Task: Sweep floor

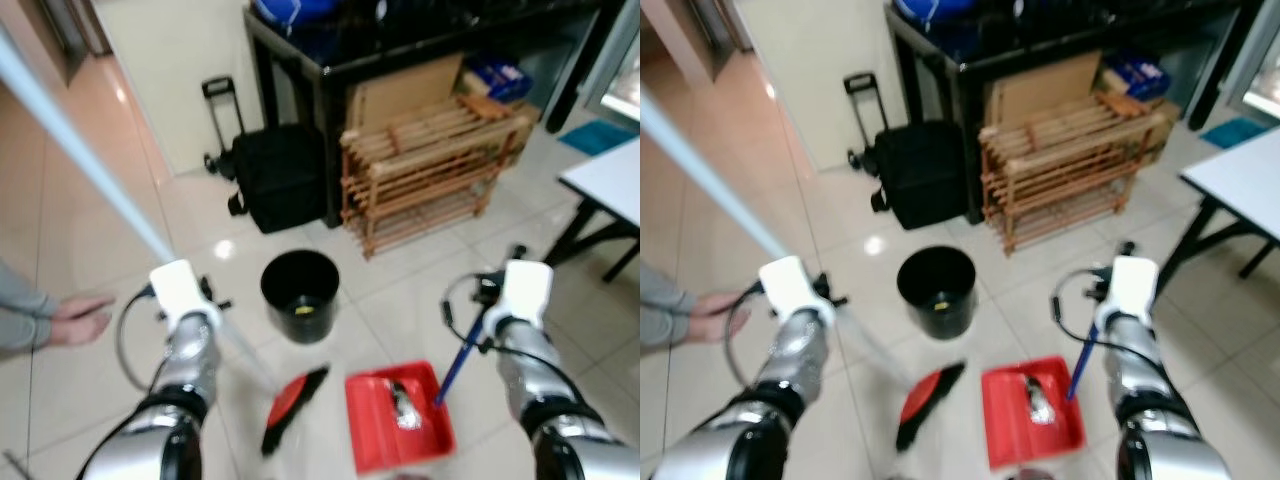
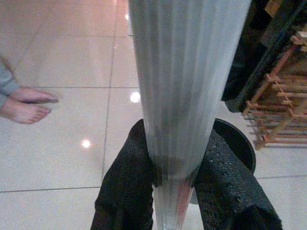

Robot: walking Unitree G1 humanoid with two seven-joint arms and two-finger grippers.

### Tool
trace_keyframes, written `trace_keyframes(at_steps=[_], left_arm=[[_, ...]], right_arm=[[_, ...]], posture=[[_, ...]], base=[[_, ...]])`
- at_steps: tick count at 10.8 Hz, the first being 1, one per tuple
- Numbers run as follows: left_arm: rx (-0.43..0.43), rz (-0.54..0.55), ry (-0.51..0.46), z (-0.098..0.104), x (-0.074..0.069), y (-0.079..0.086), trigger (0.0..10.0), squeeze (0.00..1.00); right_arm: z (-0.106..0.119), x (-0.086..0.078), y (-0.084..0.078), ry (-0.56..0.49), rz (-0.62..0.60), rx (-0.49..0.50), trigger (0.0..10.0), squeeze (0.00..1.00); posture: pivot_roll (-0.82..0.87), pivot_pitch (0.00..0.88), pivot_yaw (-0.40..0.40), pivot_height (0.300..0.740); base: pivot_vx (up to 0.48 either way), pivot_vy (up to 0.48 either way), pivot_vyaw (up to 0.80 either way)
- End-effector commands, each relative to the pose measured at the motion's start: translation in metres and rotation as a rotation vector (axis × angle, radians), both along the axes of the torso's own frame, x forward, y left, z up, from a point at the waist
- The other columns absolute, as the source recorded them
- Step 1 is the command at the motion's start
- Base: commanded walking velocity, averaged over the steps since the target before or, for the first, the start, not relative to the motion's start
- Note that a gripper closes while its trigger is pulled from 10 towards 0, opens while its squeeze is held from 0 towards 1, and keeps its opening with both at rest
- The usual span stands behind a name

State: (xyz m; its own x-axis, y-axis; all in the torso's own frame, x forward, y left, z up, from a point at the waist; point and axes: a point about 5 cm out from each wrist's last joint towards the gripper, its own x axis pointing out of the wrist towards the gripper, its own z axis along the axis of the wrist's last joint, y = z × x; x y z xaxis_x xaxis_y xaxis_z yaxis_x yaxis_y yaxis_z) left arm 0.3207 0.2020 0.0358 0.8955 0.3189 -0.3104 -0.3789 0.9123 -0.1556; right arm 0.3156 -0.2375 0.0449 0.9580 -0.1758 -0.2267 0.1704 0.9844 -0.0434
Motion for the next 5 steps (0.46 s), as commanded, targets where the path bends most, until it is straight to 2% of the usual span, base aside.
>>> trace_keyframes(at_steps=[1,5], left_arm=[[0.038,0.006,-0.024,0.004,0.0,0.004,10.0,0.0],[0.099,0.021,-0.058,0.001,-0.011,0.012,10.0,0.0]], right_arm=[[0.011,0.007,0.001,-0.057,-0.004,0.017,10.0,0.0],[0.012,0.009,0.011,-0.075,0.029,0.028,10.0,0.0]], posture=[[-0.2,0.016,0.112,0.74],[-0.19,0.016,0.118,0.74]], base=[[0.0,0.0,0.0],[0.0,0.0,0.0]])
